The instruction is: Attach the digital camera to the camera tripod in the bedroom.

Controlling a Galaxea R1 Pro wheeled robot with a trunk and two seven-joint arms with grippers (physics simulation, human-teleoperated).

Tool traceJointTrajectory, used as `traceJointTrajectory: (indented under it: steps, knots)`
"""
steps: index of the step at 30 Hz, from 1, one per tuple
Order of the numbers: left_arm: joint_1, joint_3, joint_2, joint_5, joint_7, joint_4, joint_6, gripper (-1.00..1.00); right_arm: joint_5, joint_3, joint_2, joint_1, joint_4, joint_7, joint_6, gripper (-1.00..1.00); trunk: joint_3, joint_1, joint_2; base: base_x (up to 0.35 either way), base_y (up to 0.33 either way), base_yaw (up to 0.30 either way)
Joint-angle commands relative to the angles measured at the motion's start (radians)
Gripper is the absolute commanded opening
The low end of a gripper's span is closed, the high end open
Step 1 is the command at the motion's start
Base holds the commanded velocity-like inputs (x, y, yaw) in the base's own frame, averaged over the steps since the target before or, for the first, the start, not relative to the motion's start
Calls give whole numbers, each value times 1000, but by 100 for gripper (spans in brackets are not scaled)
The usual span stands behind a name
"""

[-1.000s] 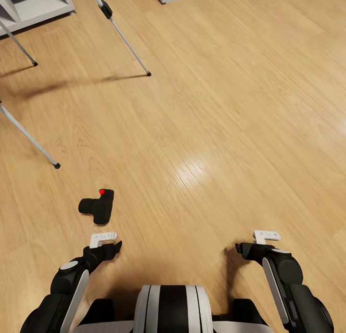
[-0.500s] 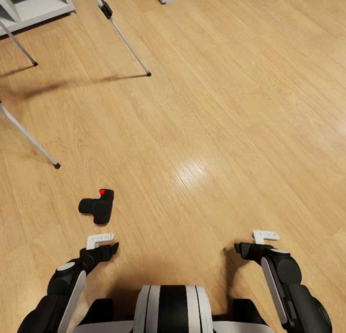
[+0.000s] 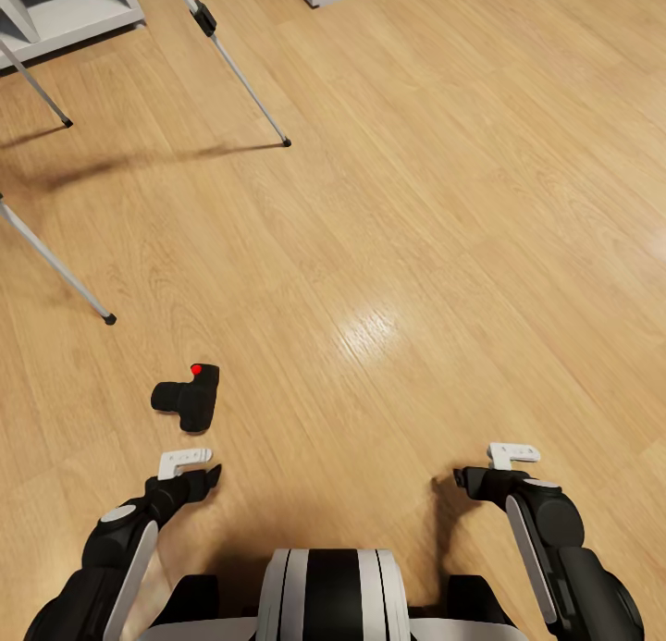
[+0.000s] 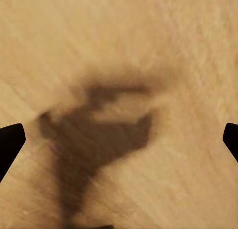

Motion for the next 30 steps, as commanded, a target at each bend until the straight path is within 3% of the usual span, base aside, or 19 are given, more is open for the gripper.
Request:
traceJointTrajectory:
  steps: [1,5,18,23,24,30]
  knots:
    - [0,1,1,9,-1,-1,3,100,1,1,0,0,-1,-2,5,100,0,0,0,0,0,0]
    - [0,2,12,8,-4,0,-18,100,0,2,0,0,-1,-2,5,100,0,0,0,0,0,0]
    - [0,-3,84,9,-9,60,-91,100,1,5,-1,0,-1,-3,4,100,0,0,0,0,0,0]
    - [0,-5,79,8,-8,64,-119,100,1,5,0,0,-1,-5,2,100,0,0,0,0,0,0]
    - [0,-6,77,8,-7,64,-175,100,1,5,0,0,-1,-6,2,100,0,0,0,0,0,0]
    - [0,-9,70,8,-4,58,-161,100,1,5,0,0,-1,-7,2,100,0,0,0,0,0,0]
